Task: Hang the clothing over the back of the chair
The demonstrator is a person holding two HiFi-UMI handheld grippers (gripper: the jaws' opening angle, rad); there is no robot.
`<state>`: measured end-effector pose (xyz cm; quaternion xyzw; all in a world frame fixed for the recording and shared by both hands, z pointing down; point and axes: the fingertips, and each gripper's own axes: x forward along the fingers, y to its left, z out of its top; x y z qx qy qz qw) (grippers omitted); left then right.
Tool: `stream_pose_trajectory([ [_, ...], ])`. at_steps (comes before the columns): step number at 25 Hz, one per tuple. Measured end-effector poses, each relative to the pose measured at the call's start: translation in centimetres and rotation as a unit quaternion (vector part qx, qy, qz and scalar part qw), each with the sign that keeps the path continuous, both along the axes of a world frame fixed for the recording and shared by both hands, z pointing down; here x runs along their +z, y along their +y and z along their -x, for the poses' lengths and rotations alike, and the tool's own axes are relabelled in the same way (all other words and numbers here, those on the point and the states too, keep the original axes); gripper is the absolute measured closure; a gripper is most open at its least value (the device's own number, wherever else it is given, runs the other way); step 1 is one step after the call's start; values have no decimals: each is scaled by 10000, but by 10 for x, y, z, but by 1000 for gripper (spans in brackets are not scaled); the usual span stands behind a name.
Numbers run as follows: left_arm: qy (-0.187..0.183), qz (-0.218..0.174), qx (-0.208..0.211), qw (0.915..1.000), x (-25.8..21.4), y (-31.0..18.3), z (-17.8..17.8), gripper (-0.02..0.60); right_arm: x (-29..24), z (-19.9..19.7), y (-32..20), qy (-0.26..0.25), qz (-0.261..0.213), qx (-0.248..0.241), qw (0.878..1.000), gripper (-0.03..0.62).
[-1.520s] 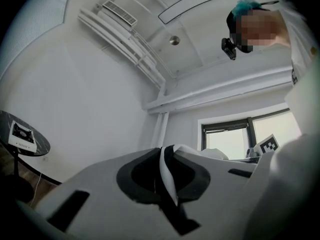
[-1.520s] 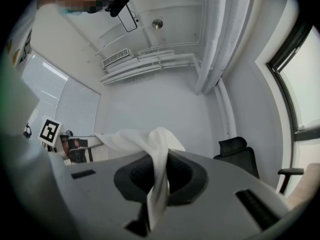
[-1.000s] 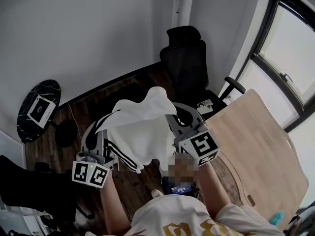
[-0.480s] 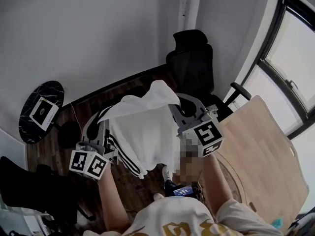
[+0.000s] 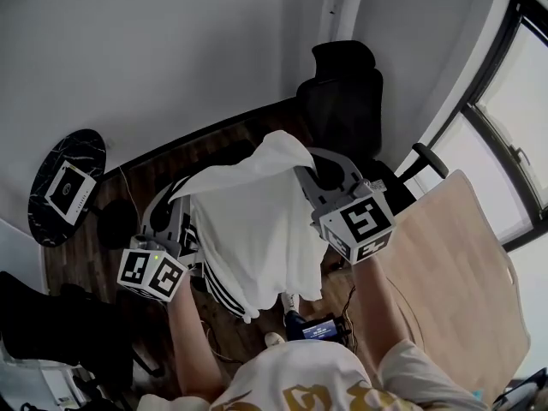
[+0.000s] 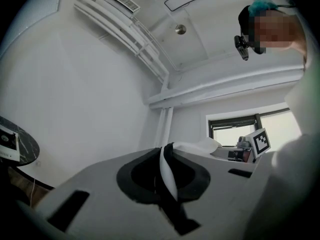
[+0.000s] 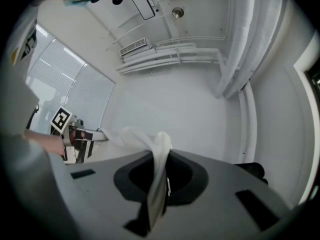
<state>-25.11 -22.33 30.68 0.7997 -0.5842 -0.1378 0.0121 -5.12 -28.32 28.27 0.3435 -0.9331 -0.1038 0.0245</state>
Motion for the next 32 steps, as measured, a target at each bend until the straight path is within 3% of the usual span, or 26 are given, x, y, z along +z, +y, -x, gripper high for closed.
stream_pose_trajectory([
  [8, -312, 356, -113, 9988, 27, -57, 8, 549, 19, 9, -62, 103, 183, -137, 9997, 565],
  [18, -532, 1398, -189, 9886, 111, -108, 19, 549, 102, 29, -117, 716, 957, -637, 9908, 565],
  [23, -802, 1990, -150, 9766, 156, -122, 22, 549, 149, 38, -136, 1088, 1391, -975, 9794, 563],
  [28, -835, 2615, 80, 9615, 200, -127, 22, 548, 193, 49, -145, 1453, 1823, -1379, 9626, 563],
  [32, -1075, 2971, 240, 9485, 227, -124, 23, 548, 218, 55, -146, 1675, 1937, -1645, 9526, 556],
])
